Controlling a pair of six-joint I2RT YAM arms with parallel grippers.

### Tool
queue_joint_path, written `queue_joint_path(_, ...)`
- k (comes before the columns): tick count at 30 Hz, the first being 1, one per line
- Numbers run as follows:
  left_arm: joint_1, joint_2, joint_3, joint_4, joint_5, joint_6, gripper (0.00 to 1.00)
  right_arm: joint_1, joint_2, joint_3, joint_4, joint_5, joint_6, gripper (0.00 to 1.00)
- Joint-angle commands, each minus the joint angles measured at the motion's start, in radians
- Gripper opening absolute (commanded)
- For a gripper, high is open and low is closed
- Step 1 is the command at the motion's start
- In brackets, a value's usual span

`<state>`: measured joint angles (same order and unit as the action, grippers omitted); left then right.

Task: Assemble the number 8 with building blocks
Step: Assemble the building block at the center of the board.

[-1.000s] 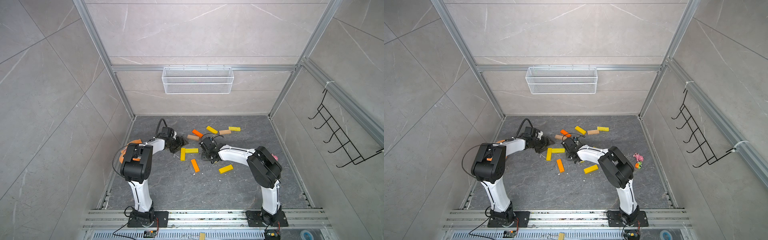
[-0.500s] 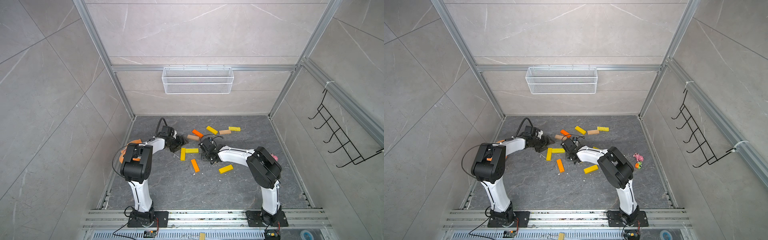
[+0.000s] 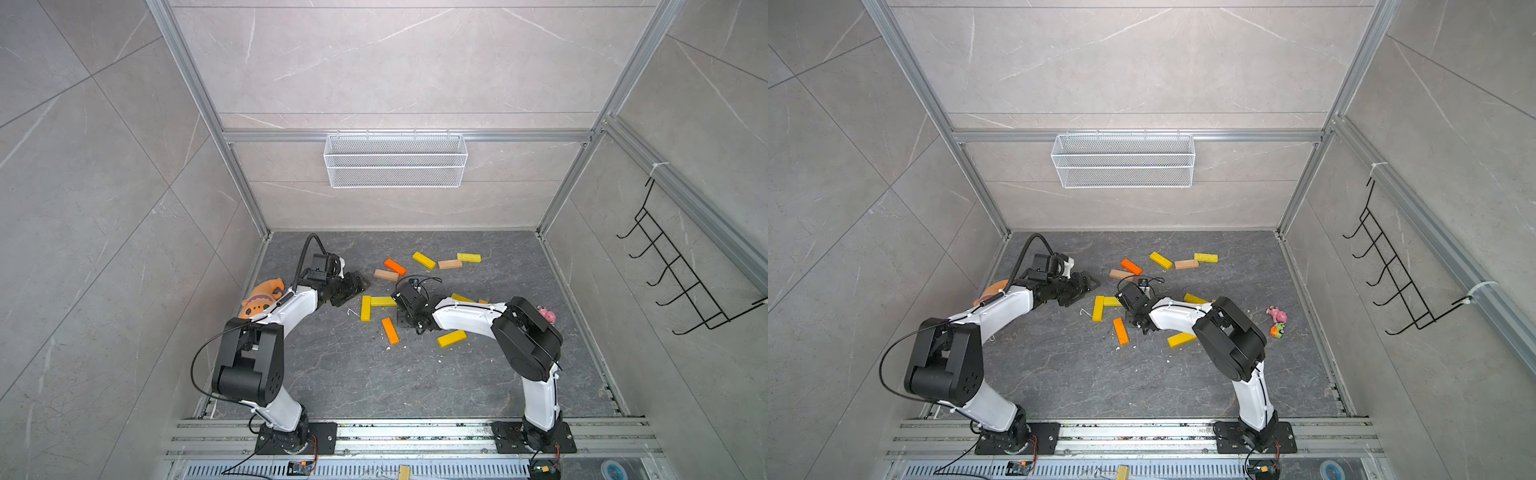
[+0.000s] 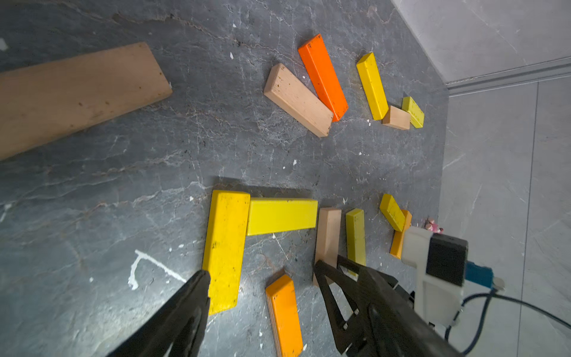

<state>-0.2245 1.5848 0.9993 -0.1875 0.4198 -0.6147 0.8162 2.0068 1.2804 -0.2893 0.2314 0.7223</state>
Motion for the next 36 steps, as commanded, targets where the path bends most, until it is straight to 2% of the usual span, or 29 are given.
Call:
queue_joint_path(1, 0.002, -0.076, -0.040, 0.003, 0.008, 0.002, 0.78, 0.012, -0.005, -0.030, -0.025, -0.046, 0.005, 0.35)
queue_joint_path(13, 0.004, -0.219, -0.078, -0.053, 0.060, 0.045, 0.78, 0.012, -0.005, 0.000, -0.065, -0.021, -0.032, 0.35)
queue_joint_path(36, 0.006, -0.235, -0.086, -0.046, 0.079, 0.044, 0.78, 0.014, 0.059, 0.103, -0.112, -0.009, -0.040, 0.35)
